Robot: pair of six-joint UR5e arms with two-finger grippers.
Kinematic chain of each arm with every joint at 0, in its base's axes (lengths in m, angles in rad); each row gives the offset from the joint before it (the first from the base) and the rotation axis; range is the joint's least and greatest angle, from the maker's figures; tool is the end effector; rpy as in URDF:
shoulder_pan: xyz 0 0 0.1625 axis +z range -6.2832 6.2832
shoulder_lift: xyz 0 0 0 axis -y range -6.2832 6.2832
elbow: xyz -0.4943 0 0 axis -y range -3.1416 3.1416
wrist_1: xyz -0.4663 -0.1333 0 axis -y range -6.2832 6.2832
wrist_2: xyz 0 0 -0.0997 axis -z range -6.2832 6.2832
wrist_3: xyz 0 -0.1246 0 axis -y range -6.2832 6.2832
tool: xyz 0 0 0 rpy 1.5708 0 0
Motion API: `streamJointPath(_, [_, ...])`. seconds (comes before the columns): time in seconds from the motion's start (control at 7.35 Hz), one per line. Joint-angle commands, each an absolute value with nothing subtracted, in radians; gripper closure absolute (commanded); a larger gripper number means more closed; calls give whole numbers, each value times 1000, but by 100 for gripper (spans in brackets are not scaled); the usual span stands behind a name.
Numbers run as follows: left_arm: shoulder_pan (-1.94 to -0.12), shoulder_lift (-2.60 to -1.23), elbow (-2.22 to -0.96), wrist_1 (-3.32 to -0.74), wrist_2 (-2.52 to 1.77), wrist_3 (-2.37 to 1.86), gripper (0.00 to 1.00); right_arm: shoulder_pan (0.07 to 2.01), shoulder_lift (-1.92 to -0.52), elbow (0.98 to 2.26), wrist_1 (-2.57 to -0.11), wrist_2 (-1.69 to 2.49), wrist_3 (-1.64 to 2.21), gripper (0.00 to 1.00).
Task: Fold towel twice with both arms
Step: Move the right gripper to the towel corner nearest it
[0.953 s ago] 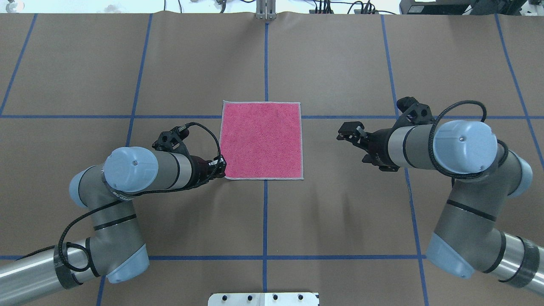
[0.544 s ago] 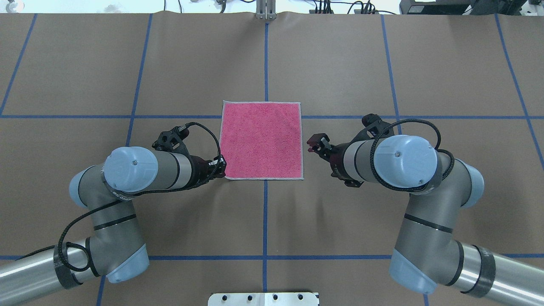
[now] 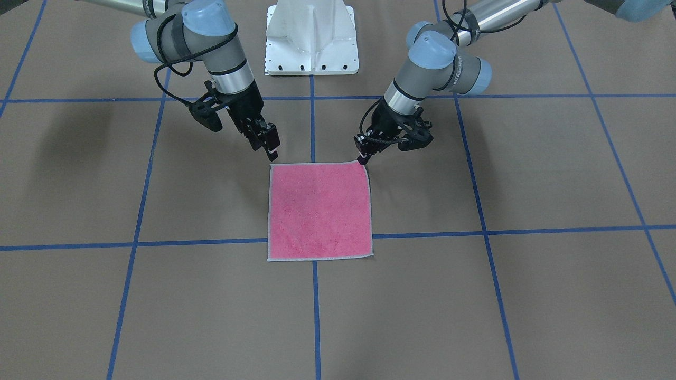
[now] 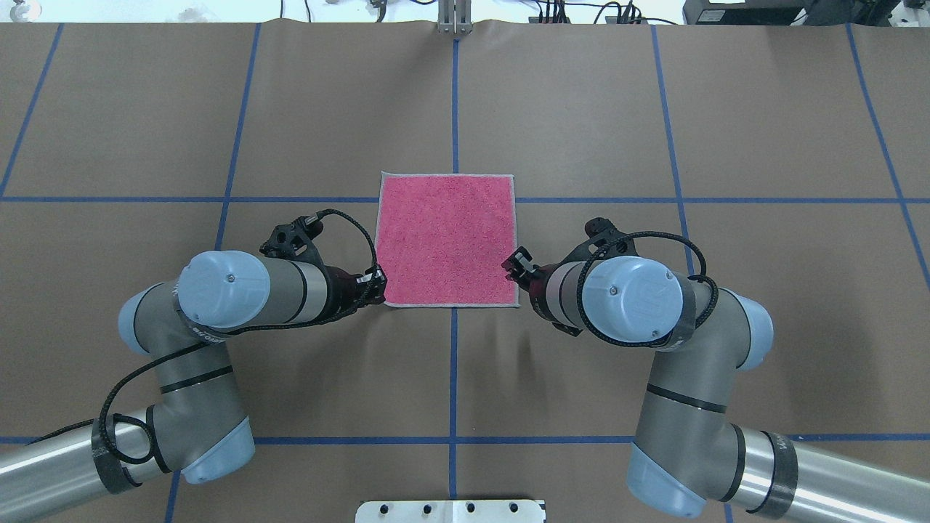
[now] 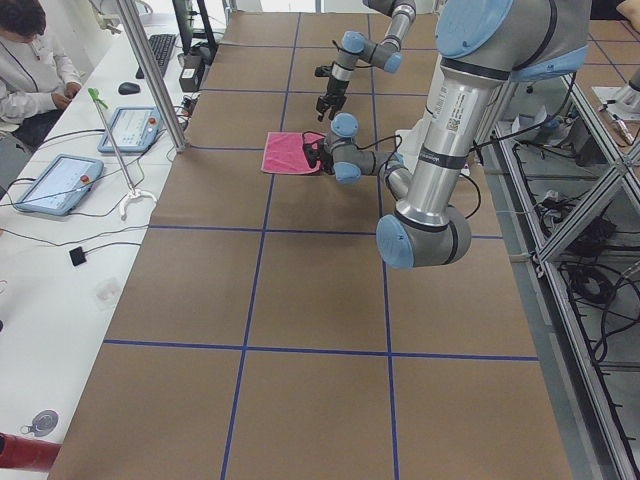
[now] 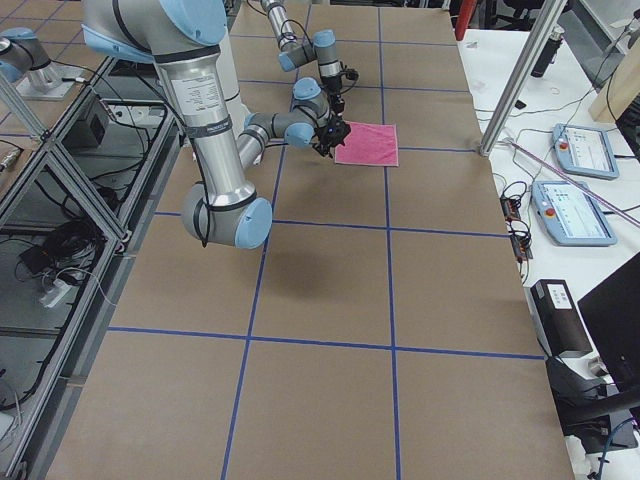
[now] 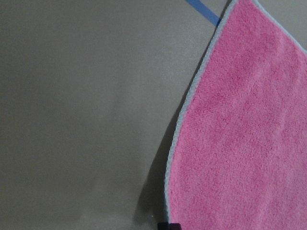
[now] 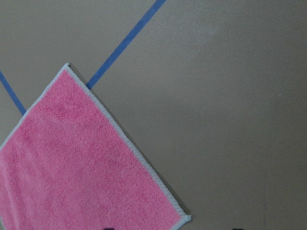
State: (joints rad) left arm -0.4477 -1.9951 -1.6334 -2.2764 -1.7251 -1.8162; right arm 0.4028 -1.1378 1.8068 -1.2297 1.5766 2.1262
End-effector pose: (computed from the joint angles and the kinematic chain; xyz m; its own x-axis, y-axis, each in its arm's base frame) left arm 0.6419 -0.4349 0.3476 0.2503 -0.3865 -0.8877 0.3709 0.8852 -0.2808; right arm -0.6212 -0.4088 0.3038 0.2114 0.6632 0.7180 -0.5872 0.6734 -0.4492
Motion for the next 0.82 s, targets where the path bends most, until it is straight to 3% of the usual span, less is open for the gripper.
streamJointPath(0.0, [-446,-1994,-1634,-2278,-1727,-1816,100,402,-1126,1781,-1232,1575,2129,32])
streamJointPath(0.68, [-446,-1996,-1632,-2279,-1730,-1816,100,403,-1071,1681,-1227,1575,2126,32])
